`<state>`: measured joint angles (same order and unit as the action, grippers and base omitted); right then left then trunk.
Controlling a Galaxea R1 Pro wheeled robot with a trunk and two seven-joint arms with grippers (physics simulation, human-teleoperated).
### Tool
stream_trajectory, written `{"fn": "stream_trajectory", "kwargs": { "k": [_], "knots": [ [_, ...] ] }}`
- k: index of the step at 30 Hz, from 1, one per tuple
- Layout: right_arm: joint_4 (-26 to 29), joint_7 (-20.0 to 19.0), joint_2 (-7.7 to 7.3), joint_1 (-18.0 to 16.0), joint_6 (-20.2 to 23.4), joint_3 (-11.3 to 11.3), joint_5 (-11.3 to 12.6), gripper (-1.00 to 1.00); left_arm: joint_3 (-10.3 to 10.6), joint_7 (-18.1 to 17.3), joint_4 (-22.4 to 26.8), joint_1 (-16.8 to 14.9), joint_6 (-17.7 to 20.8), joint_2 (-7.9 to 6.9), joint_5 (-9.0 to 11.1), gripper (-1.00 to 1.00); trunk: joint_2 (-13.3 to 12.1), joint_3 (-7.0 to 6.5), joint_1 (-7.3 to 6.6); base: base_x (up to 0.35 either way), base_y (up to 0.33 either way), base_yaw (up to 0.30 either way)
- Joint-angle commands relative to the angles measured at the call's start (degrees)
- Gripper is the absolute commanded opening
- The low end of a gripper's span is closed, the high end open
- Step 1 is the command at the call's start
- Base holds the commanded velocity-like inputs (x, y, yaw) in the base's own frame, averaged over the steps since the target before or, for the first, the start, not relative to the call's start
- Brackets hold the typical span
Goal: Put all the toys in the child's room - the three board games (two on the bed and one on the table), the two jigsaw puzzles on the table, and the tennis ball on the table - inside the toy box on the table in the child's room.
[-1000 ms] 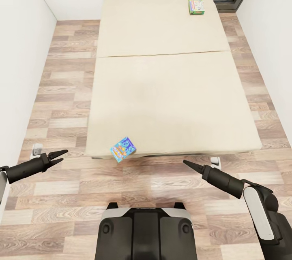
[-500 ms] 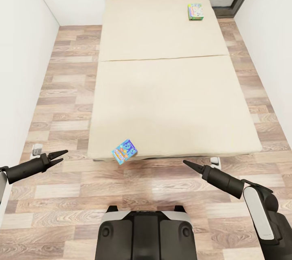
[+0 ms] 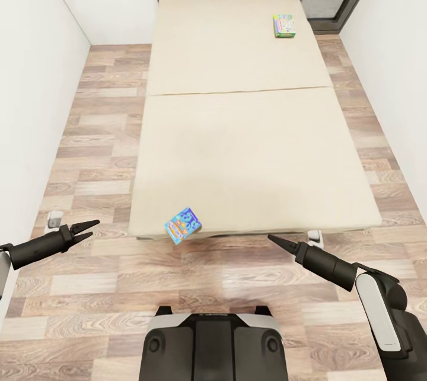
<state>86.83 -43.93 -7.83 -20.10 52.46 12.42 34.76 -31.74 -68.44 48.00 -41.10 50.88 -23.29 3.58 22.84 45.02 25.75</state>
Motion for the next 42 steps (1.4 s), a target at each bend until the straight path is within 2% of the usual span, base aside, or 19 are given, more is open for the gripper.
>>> {"fn": "stream_trajectory", "kwargs": {
  "k": [1, 20, 27, 42],
  "knots": [
    [0.01, -0.19, 0.0, -0.03, 0.27, 0.06, -0.05, 1.0, -0.03, -0.1, -0.01, -0.03, 0.45, 0.0, 0.11, 1.0, 0.08, -0.04, 0.04, 0.0, 0.0, 0.055],
    [-0.43, -0.19, 0.0, -0.03, 0.27, 0.0, -0.13, 1.0, 0.01, -0.11, -0.01, 0.05, 0.4, 0.08, 0.11, 1.0, 0.08, -1.83, 0.04, 0.0, 0.0, 0.068],
    [-0.43, -0.19, 0.0, -0.03, 0.27, 0.02, -0.12, 1.0, 0.09, -0.21, -0.01, 0.05, -1.74, 0.09, 0.11, 1.0, 0.08, -2.5, 0.04, 0.0, 0.0, 0.071],
    [-0.43, -0.23, 0.05, -0.03, 0.27, 0.03, -0.1, 1.0, 0.01, -0.2, -0.01, 0.46, -2.1, 0.0, 0.11, 1.0, 0.08, -3.91, 0.04, 0.025, -0.019, 0.053]
  ]
}}
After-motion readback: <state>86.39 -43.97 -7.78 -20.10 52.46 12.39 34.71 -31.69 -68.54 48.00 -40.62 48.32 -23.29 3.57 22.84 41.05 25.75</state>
